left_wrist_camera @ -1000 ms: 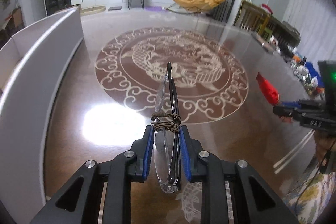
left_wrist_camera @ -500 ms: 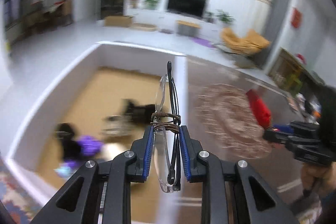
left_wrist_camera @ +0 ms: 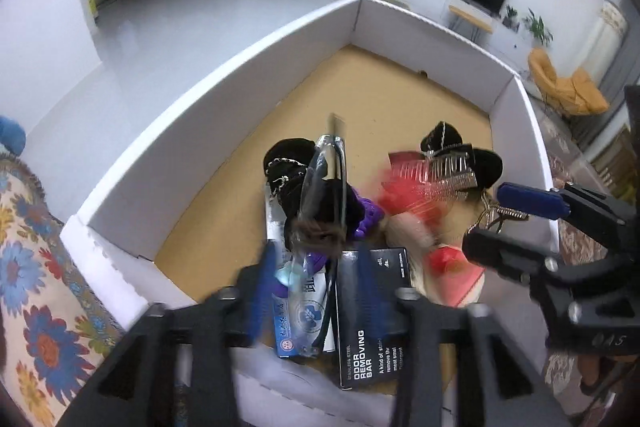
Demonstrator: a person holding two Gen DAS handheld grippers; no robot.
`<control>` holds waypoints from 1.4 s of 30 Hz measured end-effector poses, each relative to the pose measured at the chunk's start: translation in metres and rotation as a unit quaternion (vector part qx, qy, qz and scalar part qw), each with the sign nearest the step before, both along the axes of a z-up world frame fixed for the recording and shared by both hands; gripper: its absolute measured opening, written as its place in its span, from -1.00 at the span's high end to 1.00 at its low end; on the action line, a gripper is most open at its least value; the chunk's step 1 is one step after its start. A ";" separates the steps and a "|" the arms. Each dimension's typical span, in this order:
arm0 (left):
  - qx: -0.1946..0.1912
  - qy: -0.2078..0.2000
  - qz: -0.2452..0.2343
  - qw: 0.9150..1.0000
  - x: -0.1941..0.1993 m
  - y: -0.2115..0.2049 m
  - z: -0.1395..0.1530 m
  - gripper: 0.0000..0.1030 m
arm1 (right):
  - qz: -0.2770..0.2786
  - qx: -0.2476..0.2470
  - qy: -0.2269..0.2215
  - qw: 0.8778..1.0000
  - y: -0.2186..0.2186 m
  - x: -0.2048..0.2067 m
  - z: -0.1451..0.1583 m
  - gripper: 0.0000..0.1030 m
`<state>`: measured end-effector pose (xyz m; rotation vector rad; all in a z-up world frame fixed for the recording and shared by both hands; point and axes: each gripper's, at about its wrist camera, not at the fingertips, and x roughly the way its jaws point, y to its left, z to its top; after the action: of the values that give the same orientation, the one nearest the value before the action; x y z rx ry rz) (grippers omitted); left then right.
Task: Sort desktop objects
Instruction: 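Carry the eyeglasses and red candy into the white bin and open both tools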
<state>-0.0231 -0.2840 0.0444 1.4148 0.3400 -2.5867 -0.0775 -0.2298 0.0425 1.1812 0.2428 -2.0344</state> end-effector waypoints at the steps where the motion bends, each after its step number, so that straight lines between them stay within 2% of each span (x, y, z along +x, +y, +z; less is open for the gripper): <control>1: -0.006 0.012 0.008 1.000 0.004 0.001 0.004 -0.44 | -0.004 -0.004 0.007 1.000 0.002 -0.003 0.003 -0.47; 3: -0.020 0.031 0.015 0.999 0.009 0.004 0.011 -0.54 | -0.005 -0.007 0.012 1.000 0.009 -0.001 0.011 -0.51; 6: -0.030 0.048 0.025 0.998 0.012 0.011 0.023 -0.54 | -0.009 0.002 0.034 0.999 0.021 -0.003 0.026 -0.62; 8: -0.032 0.057 0.034 0.997 0.013 0.018 0.029 -0.54 | -0.017 0.011 0.056 0.998 0.032 0.000 0.041 -0.77; 10: -0.024 0.061 0.040 0.997 0.012 0.026 0.036 -0.60 | -0.031 0.018 0.071 0.997 0.047 0.000 0.052 -0.88; 12: -0.010 0.056 0.035 0.998 0.012 0.034 0.035 -0.70 | -0.041 0.030 0.080 0.996 0.052 0.004 0.052 -0.89; 13: -0.016 0.051 0.034 0.998 0.014 0.041 0.033 -0.78 | -0.042 0.038 0.084 0.995 0.057 0.005 0.052 -0.89; 17: -0.070 0.045 0.064 0.994 0.018 0.056 0.036 -0.84 | -0.043 0.063 0.098 0.992 0.063 0.012 0.043 -0.89; 20: -0.115 0.056 0.096 0.987 0.025 0.063 0.044 -0.84 | -0.039 0.071 0.112 0.990 0.065 0.015 0.044 -0.89; 24: -0.158 0.052 0.112 0.980 0.025 0.069 0.053 -0.86 | -0.035 0.075 0.132 0.988 0.063 0.018 0.046 -0.89; 30: -0.162 0.077 0.124 0.976 0.032 0.070 0.064 -0.87 | -0.028 0.075 0.139 0.987 0.058 0.019 0.043 -0.89; 35: -0.139 0.070 0.130 0.979 0.029 0.066 0.061 -0.87 | -0.021 0.081 0.141 0.987 0.054 0.018 0.036 -0.89; 37: -0.132 0.062 0.138 0.980 0.029 0.064 0.059 -1.00 | -0.019 0.082 0.141 0.986 0.054 0.018 0.034 -0.89; 40: -0.141 0.065 0.167 0.974 0.034 0.064 0.055 -1.00 | -0.019 0.083 0.141 0.986 0.054 0.016 0.032 -0.89; 42: -0.136 0.074 0.164 0.974 0.036 0.064 0.054 -1.00 | -0.018 0.084 0.143 0.986 0.054 0.016 0.033 -0.89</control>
<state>0.0132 -0.2195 0.0988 0.9855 0.2062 -2.3614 -0.0617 -0.1757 0.0750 0.9943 0.5448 -2.2487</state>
